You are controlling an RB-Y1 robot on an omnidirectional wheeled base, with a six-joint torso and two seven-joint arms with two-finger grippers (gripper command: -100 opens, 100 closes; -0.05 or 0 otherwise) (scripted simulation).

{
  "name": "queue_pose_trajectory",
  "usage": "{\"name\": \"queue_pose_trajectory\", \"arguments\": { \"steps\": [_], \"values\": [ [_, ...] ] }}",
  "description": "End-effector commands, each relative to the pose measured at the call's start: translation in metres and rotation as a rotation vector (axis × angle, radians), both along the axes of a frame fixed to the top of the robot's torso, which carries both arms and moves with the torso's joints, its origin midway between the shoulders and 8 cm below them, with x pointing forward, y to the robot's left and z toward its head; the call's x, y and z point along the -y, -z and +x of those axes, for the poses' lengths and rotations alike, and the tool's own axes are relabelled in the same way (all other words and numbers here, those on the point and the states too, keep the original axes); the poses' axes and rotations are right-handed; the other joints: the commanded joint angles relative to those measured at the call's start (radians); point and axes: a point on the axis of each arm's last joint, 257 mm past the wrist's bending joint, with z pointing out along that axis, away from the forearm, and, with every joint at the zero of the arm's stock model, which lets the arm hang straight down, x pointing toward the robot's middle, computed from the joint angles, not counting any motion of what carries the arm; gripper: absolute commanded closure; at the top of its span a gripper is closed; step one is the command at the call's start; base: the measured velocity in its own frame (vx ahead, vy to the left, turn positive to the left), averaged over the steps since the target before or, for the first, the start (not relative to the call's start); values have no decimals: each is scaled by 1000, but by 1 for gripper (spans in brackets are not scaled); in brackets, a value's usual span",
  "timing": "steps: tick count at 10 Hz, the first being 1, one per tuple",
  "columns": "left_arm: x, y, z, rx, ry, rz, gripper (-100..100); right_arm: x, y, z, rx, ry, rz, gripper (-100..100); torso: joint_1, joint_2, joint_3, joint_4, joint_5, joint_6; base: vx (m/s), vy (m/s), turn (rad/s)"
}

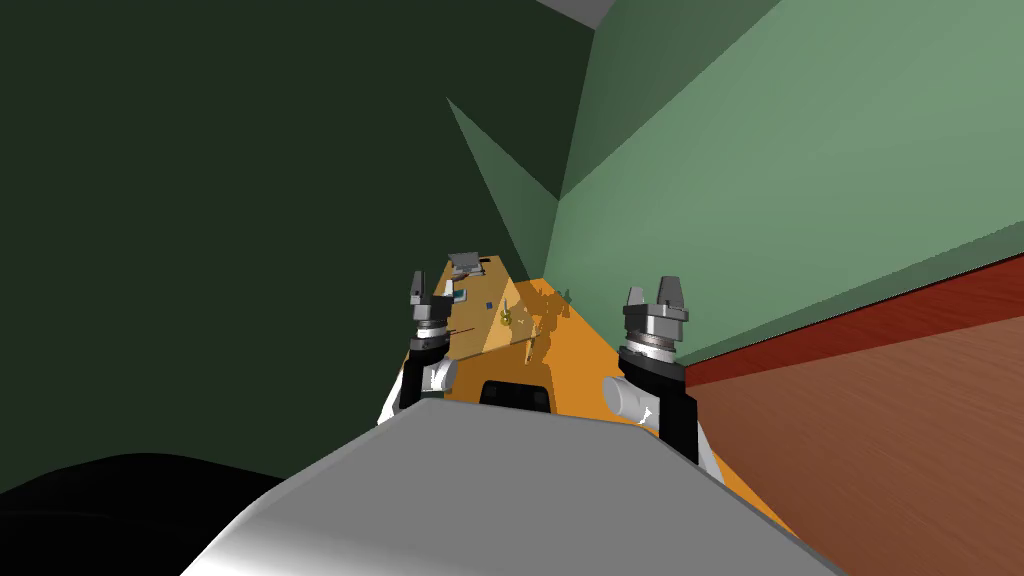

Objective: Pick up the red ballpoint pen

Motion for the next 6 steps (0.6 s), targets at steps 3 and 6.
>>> {"name": "queue_pose_trajectory", "arguments": {
  "steps": [3,6],
  "values": [
    [-16,39,17,-138,-6,44,-100,0,0,0,0,0,0,0,2,2,1,0,0,0,-28,24,-139],
    [-34,71,28,-244,-25,54,-100,0,0,0,0,0,0,0,3,3,2,1,1,0,-41,34,-124]
  ]
}}
